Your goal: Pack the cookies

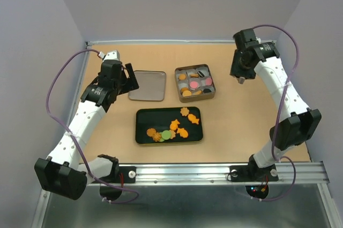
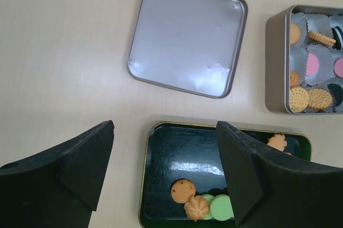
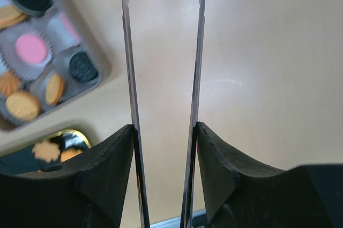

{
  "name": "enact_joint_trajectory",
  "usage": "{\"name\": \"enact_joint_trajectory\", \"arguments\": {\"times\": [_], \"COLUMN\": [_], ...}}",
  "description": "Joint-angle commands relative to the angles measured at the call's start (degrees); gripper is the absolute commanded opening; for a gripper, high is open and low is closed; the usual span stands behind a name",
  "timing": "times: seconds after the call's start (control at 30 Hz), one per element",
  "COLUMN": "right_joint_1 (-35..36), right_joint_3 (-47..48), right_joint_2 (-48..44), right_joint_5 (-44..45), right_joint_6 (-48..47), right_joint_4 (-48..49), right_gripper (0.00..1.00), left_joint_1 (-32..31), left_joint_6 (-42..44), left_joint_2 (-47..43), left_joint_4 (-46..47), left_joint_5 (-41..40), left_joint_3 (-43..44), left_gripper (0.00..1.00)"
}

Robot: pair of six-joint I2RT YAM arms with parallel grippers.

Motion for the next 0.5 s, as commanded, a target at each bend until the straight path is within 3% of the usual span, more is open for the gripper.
{"name": "enact_joint_trajectory", "arguments": {"times": [0.0,0.27,0.47], "right_joint_1": [-7.1,-16.7,-17.8], "right_joint_3": [-5.9,-17.8,-24.6], "right_joint_2": [-2.1,0.7,1.9], "right_joint_5": [-1.6,-5.0,-8.9], "right_joint_6": [-3.1,-3.3,-2.4], "right_joint_4": [6.9,16.8,21.0], "right_gripper": [0.54,0.53,0.52], "left_joint_1": [-0.2,-0.1,-0.1], "left_joint_6": [1.0,1.3,1.7], "left_joint_2": [-0.2,-0.9,-2.7], "left_joint_4": [0.5,-1.8,-3.2], "left_joint_5": [-0.1,-0.4,-1.9], "left_joint_3": [3.5,4.9,3.7], "left_gripper": [0.88,0.88,0.88]}}
